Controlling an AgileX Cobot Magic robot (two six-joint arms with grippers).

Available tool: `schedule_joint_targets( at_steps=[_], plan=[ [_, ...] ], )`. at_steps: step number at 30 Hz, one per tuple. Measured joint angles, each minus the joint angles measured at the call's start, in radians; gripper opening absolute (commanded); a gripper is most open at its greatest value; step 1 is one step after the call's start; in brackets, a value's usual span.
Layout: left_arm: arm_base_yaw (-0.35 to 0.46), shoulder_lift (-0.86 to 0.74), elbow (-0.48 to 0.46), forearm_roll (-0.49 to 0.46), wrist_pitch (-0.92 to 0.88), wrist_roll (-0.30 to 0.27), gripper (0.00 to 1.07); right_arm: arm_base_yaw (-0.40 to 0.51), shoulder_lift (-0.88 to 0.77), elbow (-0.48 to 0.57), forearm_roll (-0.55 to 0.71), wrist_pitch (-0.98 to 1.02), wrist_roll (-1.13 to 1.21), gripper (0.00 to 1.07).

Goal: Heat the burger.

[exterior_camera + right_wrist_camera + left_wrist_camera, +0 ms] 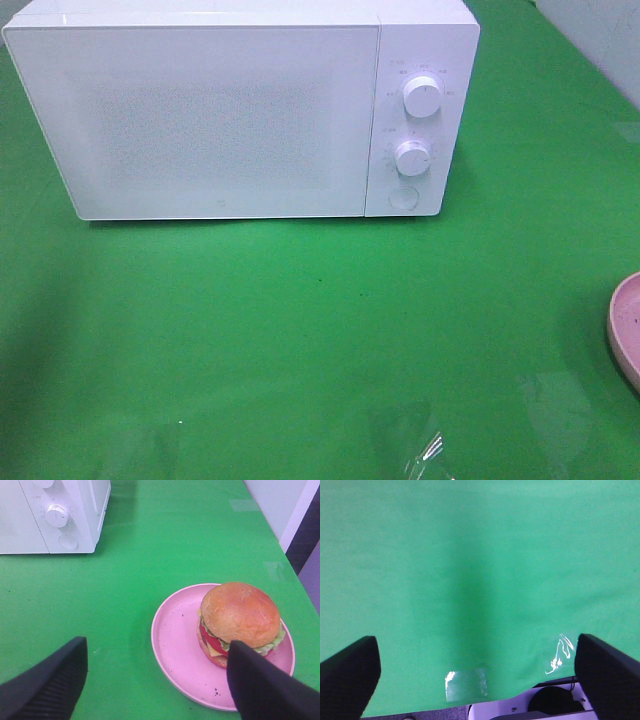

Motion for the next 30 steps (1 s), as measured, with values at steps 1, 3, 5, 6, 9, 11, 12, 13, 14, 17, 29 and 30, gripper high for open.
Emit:
schedule_joint_targets(
  at_steps=[1, 3, 5, 6, 9, 11, 12, 13, 14, 17, 29, 30],
  plan=[
    [0.000, 0.000, 0.000, 0.000, 0.000, 0.000, 1.03, 0.000, 0.000, 0.000, 0.000, 0.000, 0.000, 0.76],
    [0.000, -0.136, 0.116, 0.014, -0.041, 0.000, 1.03, 0.000, 0.000, 0.000, 0.000, 0.000, 0.000, 0.76],
    [0.000, -0.201, 0.169, 0.022, -0.062, 0.000, 1.03, 0.000, 0.000, 0.000, 0.000, 0.000, 0.000, 0.76],
    [0.000, -0.201, 0.169, 0.022, -0.062, 0.000, 1.03, 0.000, 0.000, 0.000, 0.000, 0.000, 0.000, 0.76],
    [0.000, -0.300, 0.249, 0.032, -0.099, 0.000, 1.03, 0.000, 0.000, 0.000, 0.000, 0.000, 0.000, 0.76],
    [0.000, -0.365, 0.293, 0.035, -0.121, 0.000, 1.03, 0.000, 0.000, 0.000, 0.000, 0.000, 0.000, 0.76],
    [0.000, -0.421, 0.338, 0.037, -0.137, 0.000, 1.03, 0.000, 0.000, 0.000, 0.000, 0.000, 0.000, 0.76],
    [0.000, -0.421, 0.338, 0.037, -0.137, 0.000, 1.03, 0.000, 0.000, 0.000, 0.000, 0.000, 0.000, 0.76],
    [0.000, -0.450, 0.360, 0.037, -0.144, 0.000, 1.03, 0.000, 0.000, 0.000, 0.000, 0.000, 0.000, 0.76],
    [0.000, -0.546, 0.434, 0.045, -0.147, -0.001, 1.03, 0.000, 0.000, 0.000, 0.000, 0.000, 0.000, 0.76],
    [0.000, -0.691, 0.518, 0.124, -0.113, -0.106, 1.03, 0.000, 0.000, 0.000, 0.000, 0.000, 0.000, 0.76],
    [0.000, -0.691, 0.518, 0.124, -0.113, -0.106, 1.03, 0.000, 0.000, 0.000, 0.000, 0.000, 0.000, 0.76]
  ],
)
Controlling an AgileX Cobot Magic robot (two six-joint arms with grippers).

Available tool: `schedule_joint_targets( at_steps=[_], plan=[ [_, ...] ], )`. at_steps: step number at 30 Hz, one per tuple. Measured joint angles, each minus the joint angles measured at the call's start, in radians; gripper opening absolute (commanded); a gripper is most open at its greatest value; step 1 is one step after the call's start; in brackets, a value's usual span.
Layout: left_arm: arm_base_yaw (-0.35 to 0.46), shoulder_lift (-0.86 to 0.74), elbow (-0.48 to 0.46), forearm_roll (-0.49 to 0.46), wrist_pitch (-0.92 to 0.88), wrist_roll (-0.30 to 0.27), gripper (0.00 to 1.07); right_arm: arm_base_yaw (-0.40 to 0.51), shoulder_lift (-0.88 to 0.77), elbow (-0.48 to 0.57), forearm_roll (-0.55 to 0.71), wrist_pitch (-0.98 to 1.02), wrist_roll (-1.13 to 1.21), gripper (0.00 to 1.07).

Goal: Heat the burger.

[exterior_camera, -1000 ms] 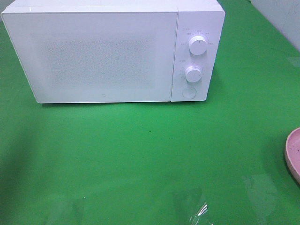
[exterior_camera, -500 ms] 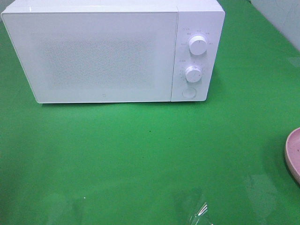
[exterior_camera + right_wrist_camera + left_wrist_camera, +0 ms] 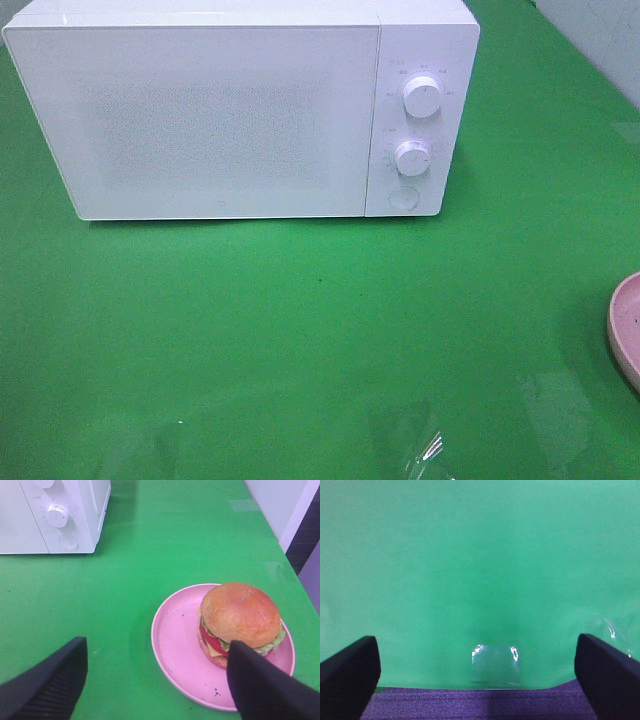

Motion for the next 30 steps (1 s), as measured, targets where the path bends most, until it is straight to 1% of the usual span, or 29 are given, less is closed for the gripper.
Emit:
schedule_joint_targets(
  at_steps=[2, 7, 9, 12, 14, 17, 18, 19, 21, 25, 30],
  plan=[
    [0.000, -0.045, 0.000, 0.008, 0.000, -0.002, 1.03, 0.000, 0.000, 0.000, 0.000, 0.000, 0.000, 0.76],
    [0.000, -0.090, 0.000, 0.008, 0.000, -0.002, 1.03, 0.000, 0.000, 0.000, 0.000, 0.000, 0.000, 0.76],
    [-0.017, -0.139, 0.000, 0.009, 0.000, -0.001, 1.03, 0.000, 0.000, 0.000, 0.000, 0.000, 0.000, 0.76],
    [-0.025, -0.169, 0.000, 0.009, 0.000, -0.001, 1.03, 0.000, 0.000, 0.000, 0.000, 0.000, 0.000, 0.76],
    [-0.029, -0.229, 0.000, 0.009, 0.000, -0.001, 1.03, 0.000, 0.000, 0.000, 0.000, 0.000, 0.000, 0.76],
    [-0.029, -0.243, 0.000, 0.009, 0.000, -0.001, 1.03, 0.000, 0.000, 0.000, 0.000, 0.000, 0.000, 0.76],
    [-0.029, -0.282, 0.000, 0.009, 0.000, 0.000, 1.03, 0.000, 0.000, 0.000, 0.000, 0.000, 0.000, 0.76],
    [-0.029, -0.282, 0.000, 0.009, 0.000, 0.000, 1.03, 0.000, 0.000, 0.000, 0.000, 0.000, 0.000, 0.76],
    [-0.029, -0.370, 0.000, 0.009, 0.000, 0.000, 1.03, 0.000, 0.000, 0.000, 0.000, 0.000, 0.000, 0.76],
    [-0.029, -0.414, 0.000, 0.009, 0.001, 0.000, 1.03, 0.000, 0.000, 0.000, 0.000, 0.000, 0.000, 0.76],
    [-0.028, -0.419, 0.000, 0.009, 0.002, 0.000, 1.03, 0.000, 0.000, 0.000, 0.000, 0.000, 0.000, 0.76]
  ],
)
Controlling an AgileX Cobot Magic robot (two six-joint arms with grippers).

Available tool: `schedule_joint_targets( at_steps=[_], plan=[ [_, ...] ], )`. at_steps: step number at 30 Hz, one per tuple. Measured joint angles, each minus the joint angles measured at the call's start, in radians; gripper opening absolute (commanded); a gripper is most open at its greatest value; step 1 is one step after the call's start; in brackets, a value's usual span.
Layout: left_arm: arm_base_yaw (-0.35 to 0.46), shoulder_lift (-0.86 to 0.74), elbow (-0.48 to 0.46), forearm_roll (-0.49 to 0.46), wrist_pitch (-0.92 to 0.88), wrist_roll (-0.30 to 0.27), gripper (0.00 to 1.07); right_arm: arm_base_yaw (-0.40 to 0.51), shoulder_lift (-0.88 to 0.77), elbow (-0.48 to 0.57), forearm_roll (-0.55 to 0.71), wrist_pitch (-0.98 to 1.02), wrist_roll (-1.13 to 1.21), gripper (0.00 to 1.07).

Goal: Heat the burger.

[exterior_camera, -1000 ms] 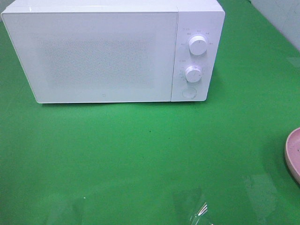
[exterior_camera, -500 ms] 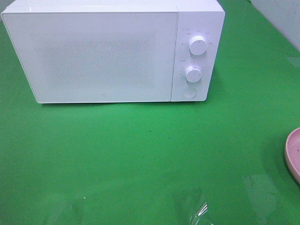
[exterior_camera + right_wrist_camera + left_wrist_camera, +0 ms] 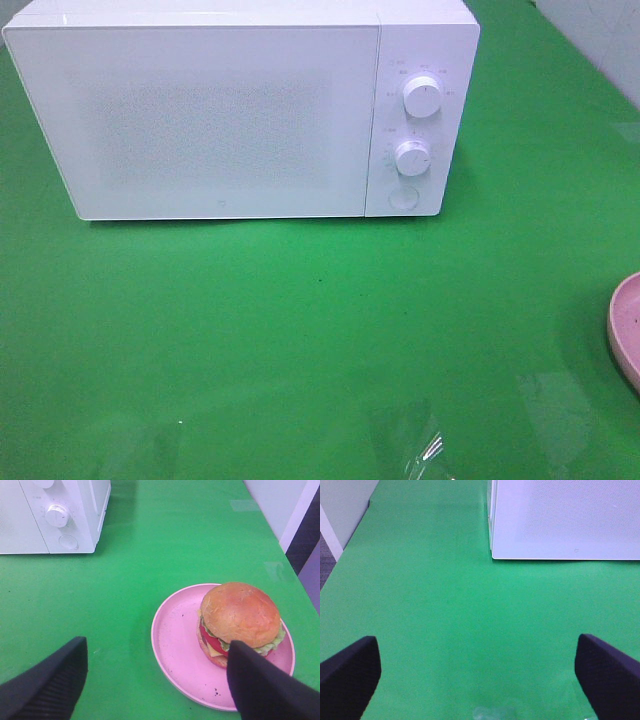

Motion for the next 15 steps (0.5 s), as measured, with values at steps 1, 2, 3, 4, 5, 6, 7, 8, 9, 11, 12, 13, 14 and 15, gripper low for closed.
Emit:
schedule_joint_targets(
  at_steps=[1, 2, 3, 4, 5, 6, 7, 8, 9, 11, 12, 13, 14, 15],
  plan=[
    [0.000, 0.000, 0.000, 0.000, 0.000, 0.000, 1.03, 0.000, 0.000, 0.000, 0.000, 0.000, 0.000, 0.76],
    [0.000, 0.000, 0.000, 0.000, 0.000, 0.000, 1.03, 0.000, 0.000, 0.000, 0.000, 0.000, 0.000, 0.76],
    [0.000, 0.000, 0.000, 0.000, 0.000, 0.000, 1.03, 0.000, 0.000, 0.000, 0.000, 0.000, 0.000, 0.76],
    [0.000, 0.000, 0.000, 0.000, 0.000, 0.001, 1.03, 0.000, 0.000, 0.000, 0.000, 0.000, 0.000, 0.76],
    [0.000, 0.000, 0.000, 0.000, 0.000, 0.001, 1.03, 0.000, 0.000, 0.000, 0.000, 0.000, 0.000, 0.76],
    [0.000, 0.000, 0.000, 0.000, 0.000, 0.001, 1.03, 0.000, 0.000, 0.000, 0.000, 0.000, 0.000, 0.76],
    [0.000, 0.000, 0.000, 0.000, 0.000, 0.001, 1.03, 0.000, 0.000, 0.000, 0.000, 0.000, 0.000, 0.76],
    [0.000, 0.000, 0.000, 0.000, 0.000, 0.001, 1.03, 0.000, 0.000, 0.000, 0.000, 0.000, 0.000, 0.76],
    [0.000, 0.000, 0.000, 0.000, 0.000, 0.001, 1.03, 0.000, 0.000, 0.000, 0.000, 0.000, 0.000, 0.76],
    [0.000, 0.000, 0.000, 0.000, 0.000, 0.001, 1.03, 0.000, 0.000, 0.000, 0.000, 0.000, 0.000, 0.76],
    [0.000, 0.000, 0.000, 0.000, 0.000, 0.001, 1.03, 0.000, 0.000, 0.000, 0.000, 0.000, 0.000, 0.76],
    [0.000, 0.000, 0.000, 0.000, 0.000, 0.001, 1.03, 0.000, 0.000, 0.000, 0.000, 0.000, 0.000, 0.76],
    [0.000, 0.000, 0.000, 0.000, 0.000, 0.001, 1.03, 0.000, 0.000, 0.000, 0.000, 0.000, 0.000, 0.76],
    [0.000, 0.000, 0.000, 0.000, 0.000, 0.001, 1.03, 0.000, 0.000, 0.000, 0.000, 0.000, 0.000, 0.76]
  ],
)
